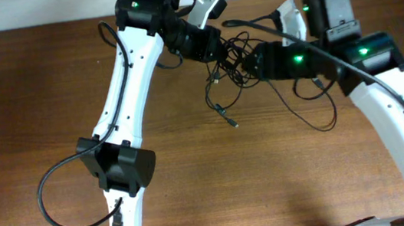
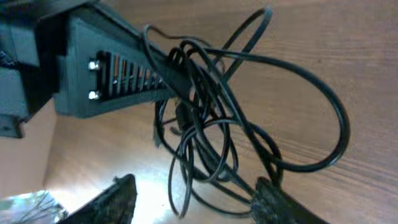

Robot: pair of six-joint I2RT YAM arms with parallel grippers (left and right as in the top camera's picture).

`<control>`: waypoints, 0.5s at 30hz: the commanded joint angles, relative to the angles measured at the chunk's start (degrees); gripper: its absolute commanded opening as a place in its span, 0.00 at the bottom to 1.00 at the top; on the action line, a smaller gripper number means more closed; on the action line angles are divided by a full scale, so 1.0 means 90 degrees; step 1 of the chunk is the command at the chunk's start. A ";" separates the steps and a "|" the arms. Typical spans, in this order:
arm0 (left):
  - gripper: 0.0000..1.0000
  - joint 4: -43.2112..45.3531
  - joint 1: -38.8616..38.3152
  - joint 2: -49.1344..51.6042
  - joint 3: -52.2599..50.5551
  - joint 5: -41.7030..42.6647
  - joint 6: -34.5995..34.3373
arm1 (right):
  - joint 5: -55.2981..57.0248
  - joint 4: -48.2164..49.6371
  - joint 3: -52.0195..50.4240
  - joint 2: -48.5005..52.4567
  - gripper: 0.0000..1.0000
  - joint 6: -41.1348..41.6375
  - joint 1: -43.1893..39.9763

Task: Untangle cables

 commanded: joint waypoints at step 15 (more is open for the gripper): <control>0.00 -0.0459 0.0648 -0.0170 0.0102 0.2042 -0.0243 | 0.1343 0.0838 0.0119 0.0831 0.04 0.0707 0.0304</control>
